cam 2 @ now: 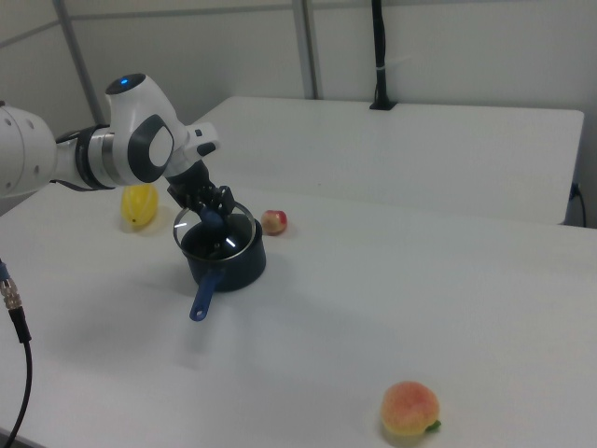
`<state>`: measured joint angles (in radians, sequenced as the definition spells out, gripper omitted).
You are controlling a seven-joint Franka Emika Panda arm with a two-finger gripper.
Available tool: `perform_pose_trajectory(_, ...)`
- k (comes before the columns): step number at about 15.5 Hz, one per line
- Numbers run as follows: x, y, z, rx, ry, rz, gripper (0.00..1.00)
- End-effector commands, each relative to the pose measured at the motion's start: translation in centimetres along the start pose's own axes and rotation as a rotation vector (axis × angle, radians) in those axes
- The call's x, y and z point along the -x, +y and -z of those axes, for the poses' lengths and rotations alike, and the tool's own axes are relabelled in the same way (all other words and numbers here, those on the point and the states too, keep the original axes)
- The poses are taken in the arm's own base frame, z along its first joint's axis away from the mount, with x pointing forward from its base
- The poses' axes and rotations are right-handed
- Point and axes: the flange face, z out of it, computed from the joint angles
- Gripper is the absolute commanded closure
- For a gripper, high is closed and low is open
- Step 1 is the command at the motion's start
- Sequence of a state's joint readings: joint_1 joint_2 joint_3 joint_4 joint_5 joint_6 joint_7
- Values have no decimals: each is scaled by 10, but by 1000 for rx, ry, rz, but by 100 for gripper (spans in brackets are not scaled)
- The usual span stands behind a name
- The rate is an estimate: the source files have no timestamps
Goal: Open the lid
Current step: 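Lower the gripper and close it on the blue lid knob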
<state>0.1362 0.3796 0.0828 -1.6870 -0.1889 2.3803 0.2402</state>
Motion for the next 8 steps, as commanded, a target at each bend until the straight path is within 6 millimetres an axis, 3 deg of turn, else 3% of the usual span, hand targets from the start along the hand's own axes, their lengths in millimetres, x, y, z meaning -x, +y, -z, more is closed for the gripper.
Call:
perform_pose_trajectory(1,2,-4,6,9,15,-2,91)
perform_pose_trajectory(8,-1,0,27,16,25,1,91)
